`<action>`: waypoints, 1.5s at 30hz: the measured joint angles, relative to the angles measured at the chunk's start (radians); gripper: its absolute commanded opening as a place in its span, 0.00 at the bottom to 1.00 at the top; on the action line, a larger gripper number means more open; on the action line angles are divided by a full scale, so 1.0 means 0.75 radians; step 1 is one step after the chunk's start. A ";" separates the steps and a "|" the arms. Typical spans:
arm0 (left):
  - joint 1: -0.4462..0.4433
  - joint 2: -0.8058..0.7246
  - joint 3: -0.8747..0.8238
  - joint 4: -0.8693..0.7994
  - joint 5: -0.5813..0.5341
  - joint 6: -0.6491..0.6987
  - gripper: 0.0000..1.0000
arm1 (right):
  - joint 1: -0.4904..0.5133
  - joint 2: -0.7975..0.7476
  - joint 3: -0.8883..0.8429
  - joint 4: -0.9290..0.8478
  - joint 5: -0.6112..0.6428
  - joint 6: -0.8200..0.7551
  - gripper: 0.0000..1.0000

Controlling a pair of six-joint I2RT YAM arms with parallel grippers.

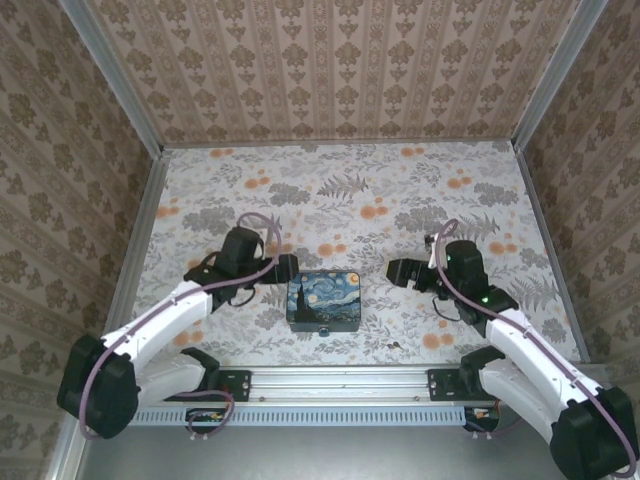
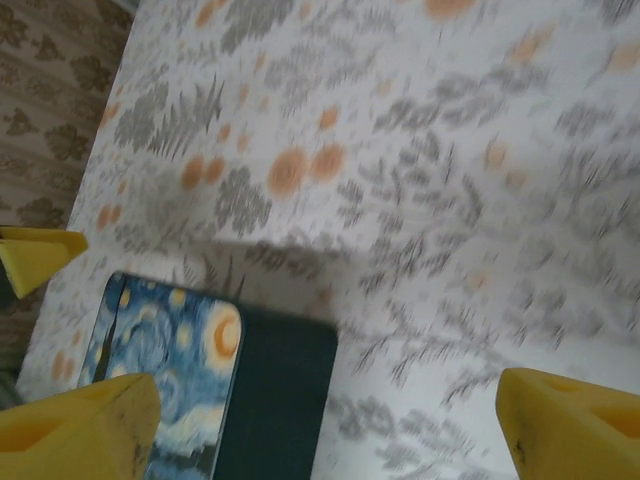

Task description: Unlock the padlock with the key

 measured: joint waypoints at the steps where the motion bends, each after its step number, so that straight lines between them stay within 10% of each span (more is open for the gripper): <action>1: -0.027 -0.023 -0.018 -0.012 -0.003 -0.020 0.87 | 0.027 -0.009 -0.015 -0.010 -0.001 0.031 0.85; 18: -0.208 -0.224 -0.264 0.093 -0.022 -0.275 0.85 | 0.399 0.371 0.053 0.110 0.096 0.258 0.71; 32: -0.240 0.015 -0.285 0.389 0.051 -0.348 0.74 | 0.450 0.614 0.157 0.283 0.092 0.315 0.39; 45: -0.120 0.382 -0.070 0.564 -0.024 -0.330 0.74 | 0.365 0.841 0.316 0.371 0.173 0.336 0.33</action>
